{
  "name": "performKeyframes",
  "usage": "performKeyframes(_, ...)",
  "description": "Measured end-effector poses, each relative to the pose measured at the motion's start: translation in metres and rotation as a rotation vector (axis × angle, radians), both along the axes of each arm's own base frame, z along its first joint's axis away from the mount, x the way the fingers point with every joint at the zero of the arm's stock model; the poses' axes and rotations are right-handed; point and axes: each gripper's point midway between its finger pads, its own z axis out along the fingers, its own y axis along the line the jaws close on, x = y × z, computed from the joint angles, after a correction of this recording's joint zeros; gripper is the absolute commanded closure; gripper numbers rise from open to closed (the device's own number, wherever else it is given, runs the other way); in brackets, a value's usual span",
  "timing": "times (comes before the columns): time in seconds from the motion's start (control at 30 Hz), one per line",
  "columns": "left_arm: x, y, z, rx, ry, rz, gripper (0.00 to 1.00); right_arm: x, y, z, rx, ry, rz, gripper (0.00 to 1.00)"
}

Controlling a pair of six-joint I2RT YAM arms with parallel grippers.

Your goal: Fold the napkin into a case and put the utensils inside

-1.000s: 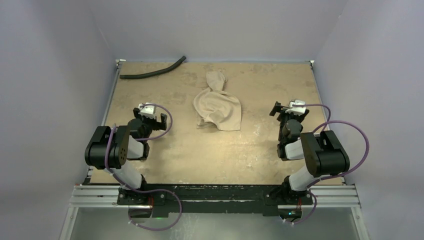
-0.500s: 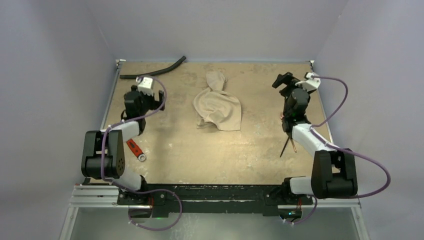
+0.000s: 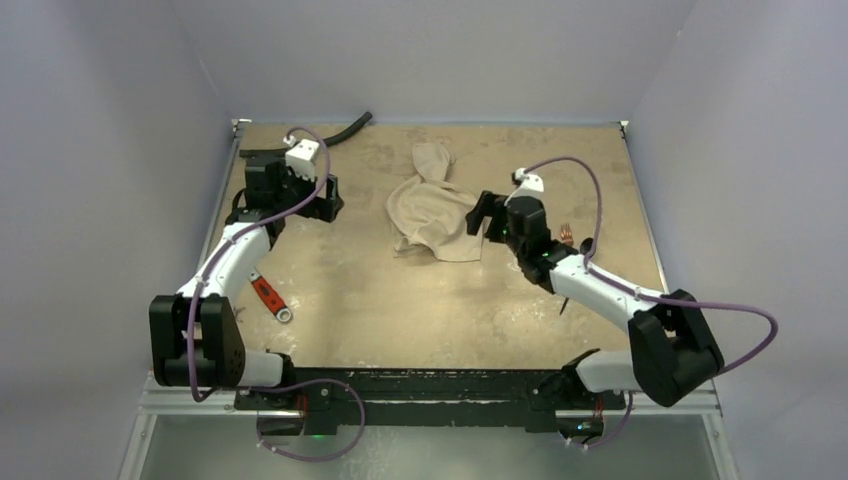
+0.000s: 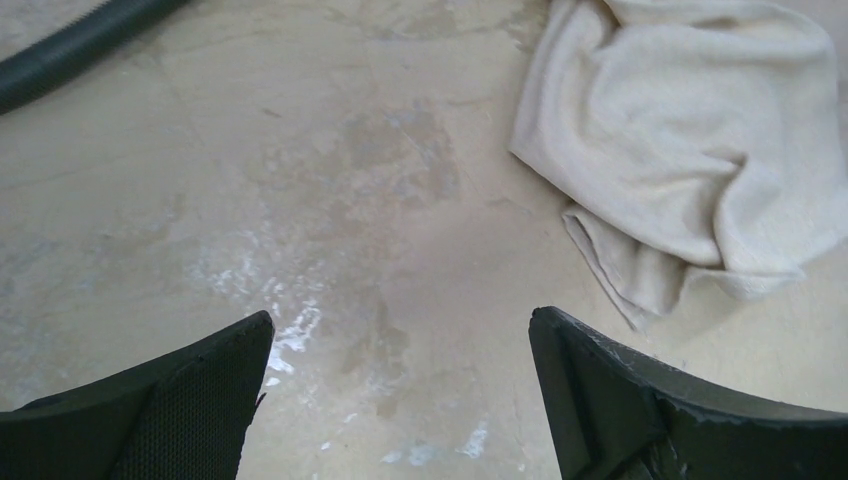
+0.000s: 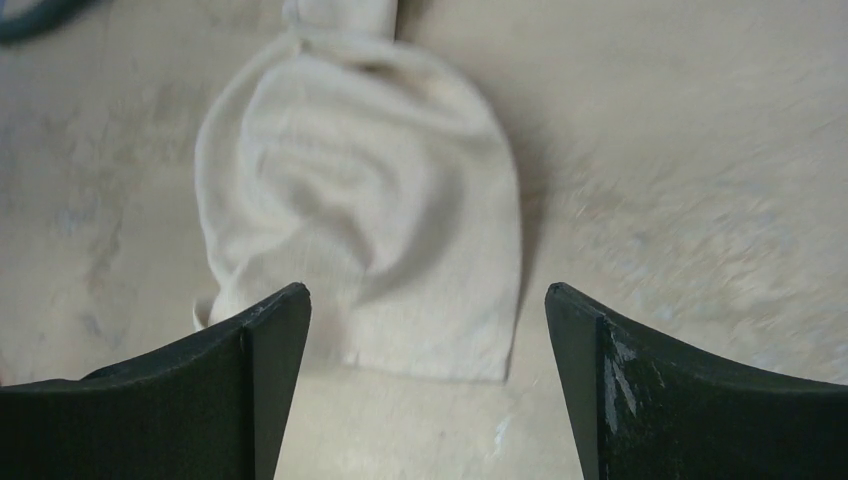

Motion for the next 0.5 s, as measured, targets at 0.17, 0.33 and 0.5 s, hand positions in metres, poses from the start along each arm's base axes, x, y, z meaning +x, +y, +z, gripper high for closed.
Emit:
performKeyframes(0.17, -0.02, -0.027, -0.012, 0.026, 0.067, -0.091, 0.01, -0.025, 0.03, -0.046, -0.04, 0.125, 0.079, 0.19)
performKeyframes(0.33, -0.031, -0.037, -0.021, 0.043, 0.111, -0.132, 0.01, -0.041, 0.038, -0.092, -0.095, 0.235, 0.107, 0.27)
performKeyframes(0.5, -0.035, -0.036, -0.027, 0.057, 0.133, -0.139, 0.01, -0.049, 0.046, -0.117, -0.151, 0.292, 0.119, 0.31)
